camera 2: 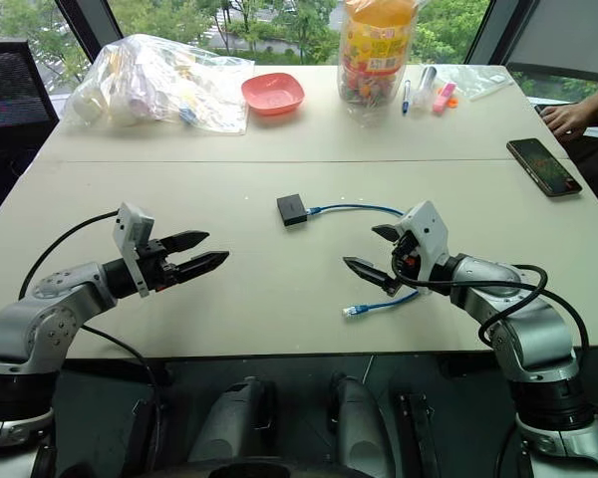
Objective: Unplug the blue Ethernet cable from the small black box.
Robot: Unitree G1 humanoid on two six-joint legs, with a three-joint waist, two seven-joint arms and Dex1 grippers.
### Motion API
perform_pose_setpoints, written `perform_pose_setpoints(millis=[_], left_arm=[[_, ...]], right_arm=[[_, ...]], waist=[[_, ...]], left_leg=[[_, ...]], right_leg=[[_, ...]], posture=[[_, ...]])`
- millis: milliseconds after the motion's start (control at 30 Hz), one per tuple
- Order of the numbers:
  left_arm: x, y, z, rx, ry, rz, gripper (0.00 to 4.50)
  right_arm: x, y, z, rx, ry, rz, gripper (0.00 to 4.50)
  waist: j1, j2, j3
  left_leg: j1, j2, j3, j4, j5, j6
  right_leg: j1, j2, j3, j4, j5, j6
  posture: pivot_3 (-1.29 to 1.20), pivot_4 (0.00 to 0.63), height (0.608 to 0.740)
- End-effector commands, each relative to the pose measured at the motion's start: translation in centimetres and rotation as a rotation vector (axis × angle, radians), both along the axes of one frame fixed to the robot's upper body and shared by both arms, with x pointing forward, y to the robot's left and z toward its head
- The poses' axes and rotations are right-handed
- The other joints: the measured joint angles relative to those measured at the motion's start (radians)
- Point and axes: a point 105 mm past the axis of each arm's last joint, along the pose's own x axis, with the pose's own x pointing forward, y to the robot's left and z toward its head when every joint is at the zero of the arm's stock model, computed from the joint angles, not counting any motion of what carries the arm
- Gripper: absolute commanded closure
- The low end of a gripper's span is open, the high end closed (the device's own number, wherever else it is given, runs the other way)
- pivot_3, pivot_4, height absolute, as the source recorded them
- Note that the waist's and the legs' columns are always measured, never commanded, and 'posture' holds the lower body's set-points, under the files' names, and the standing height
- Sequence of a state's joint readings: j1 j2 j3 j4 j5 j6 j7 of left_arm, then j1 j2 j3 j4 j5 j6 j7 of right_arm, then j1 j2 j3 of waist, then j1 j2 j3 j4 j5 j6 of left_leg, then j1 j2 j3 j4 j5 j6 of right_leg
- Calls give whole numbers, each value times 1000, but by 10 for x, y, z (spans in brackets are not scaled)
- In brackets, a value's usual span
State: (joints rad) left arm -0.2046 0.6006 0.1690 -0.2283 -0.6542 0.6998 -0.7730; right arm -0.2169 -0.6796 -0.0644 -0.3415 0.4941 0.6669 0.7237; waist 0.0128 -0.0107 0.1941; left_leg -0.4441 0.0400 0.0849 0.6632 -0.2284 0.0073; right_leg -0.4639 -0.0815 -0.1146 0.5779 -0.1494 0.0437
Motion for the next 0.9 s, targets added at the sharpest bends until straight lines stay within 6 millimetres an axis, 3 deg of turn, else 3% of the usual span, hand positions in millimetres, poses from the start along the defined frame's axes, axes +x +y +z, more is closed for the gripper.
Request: perform_pose_setpoints(millis=[33,567,700,900], left_arm=[[12,8,13,8,-96,55,424],[26,14,18,82,-107,5,424],[34,18,24,117,-131,-22,424],[26,16,31,194,-113,-167,424]], right_arm=[[6,4,11,13,-53,17,0],[21,10,10,10,-83,18,0],[44,23,16,-40,-163,40,0],[100,48,4,-83,-157,104,0]], waist=[[0,0,0],[0,0,0],[-4,0,0],[-19,0,0]], left_leg=[[0,0,0,0,0,0],[1,0,0,1,0,1],[0,0,1,1,0,1],[1,0,2,1,2,3]], right_leg=[[0,0,0,0,0,0],[0,0,0,2,0,0],[-1,0,0,2,0,0],[-1,1,0,5,1,-1]], posture=[[0,150,740],[0,150,740],[0,150,740],[0,150,740]])
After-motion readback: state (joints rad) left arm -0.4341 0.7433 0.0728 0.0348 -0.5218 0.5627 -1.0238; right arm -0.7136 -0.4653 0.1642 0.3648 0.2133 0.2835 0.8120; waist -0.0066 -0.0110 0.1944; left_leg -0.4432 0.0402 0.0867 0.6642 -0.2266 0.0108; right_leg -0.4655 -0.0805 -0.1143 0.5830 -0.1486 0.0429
